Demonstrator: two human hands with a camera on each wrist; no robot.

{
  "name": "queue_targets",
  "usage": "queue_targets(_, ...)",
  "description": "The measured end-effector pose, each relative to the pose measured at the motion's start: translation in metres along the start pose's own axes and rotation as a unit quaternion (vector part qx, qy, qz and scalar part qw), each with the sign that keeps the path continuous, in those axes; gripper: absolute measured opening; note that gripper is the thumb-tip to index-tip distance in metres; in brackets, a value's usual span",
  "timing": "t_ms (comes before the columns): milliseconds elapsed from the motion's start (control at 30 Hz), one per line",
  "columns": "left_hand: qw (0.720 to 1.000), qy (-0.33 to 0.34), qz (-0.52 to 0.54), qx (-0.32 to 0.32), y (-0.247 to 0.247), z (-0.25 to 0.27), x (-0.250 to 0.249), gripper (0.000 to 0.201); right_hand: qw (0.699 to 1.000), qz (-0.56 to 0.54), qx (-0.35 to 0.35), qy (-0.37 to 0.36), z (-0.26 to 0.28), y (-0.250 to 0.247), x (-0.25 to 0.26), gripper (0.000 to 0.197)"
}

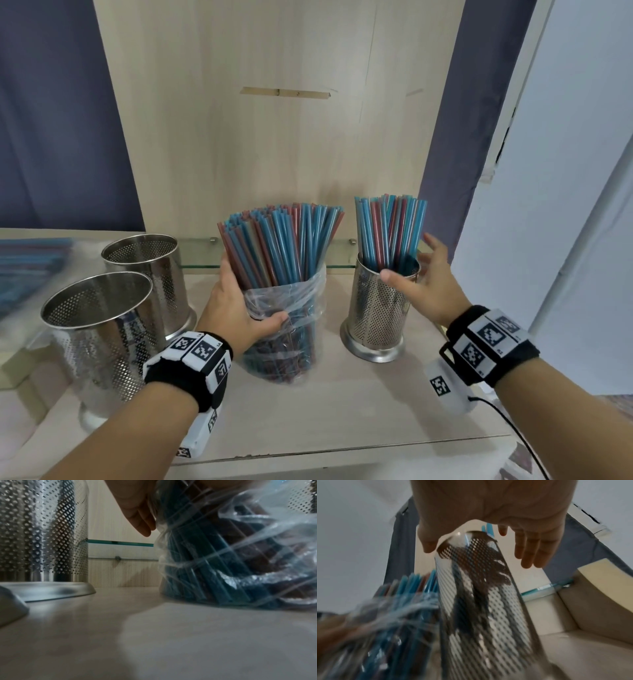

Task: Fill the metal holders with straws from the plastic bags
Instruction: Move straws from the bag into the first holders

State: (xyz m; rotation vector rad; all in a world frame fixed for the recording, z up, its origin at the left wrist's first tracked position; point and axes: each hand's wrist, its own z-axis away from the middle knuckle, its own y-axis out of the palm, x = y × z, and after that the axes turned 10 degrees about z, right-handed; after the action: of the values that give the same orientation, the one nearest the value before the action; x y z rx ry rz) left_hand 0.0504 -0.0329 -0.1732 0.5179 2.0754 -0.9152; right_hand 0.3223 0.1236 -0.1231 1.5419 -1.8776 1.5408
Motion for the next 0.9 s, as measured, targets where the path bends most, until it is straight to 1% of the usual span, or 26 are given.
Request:
queue_targets(100, 1.000, -0.001, 0.002, 0.001, 0.000, -0.001, 0.001, 0.126, 0.998, 0.046, 0.017, -0.032, 0.004, 0.009, -0.012, 0.108)
queue_targets(300, 1.000, -0.009, 0.002, 0.003, 0.001, -0.001, 0.001, 0.125, 0.995, 0.096, 0.014, 0.013, 0.000, 0.023, -0.026, 0.109)
queue_targets(367, 1.000, -0.009, 0.004, 0.005, 0.002, -0.002, 0.001, 0.124, 0.995, 0.098, 0.011, 0.014, -0.002, 0.026, -0.029, 0.113)
queue_targets(500, 1.000, -0.007, 0.004, 0.006, 0.003, -0.002, -0.001, 0.124, 0.995, 0.090, -0.011, 0.027, -0.002, 0.033, -0.028, 0.109)
queue_targets(567, 1.000, -0.020, 0.008, 0.008, 0.003, -0.004, -0.002, 0.124, 0.996, 0.078, -0.021, 0.034, -0.001, 0.036, -0.025, 0.111)
queue_targets(700, 0.999, -0.050, 0.006, 0.018, 0.002, -0.011, -0.005, 0.131, 0.998, 0.045, -0.025, 0.040, -0.001, 0.041, -0.023, 0.111)
queue_targets(800, 0.997, -0.065, -0.030, 0.004, 0.005, -0.017, -0.007, 0.134, 0.998, 0.037, -0.021, 0.038, 0.000, 0.040, -0.022, 0.109)
queue_targets(900, 0.989, -0.094, -0.112, -0.011, 0.005, -0.022, -0.015, 0.134, 0.999, 0.026, -0.019, 0.033, 0.001, 0.040, -0.022, 0.108)
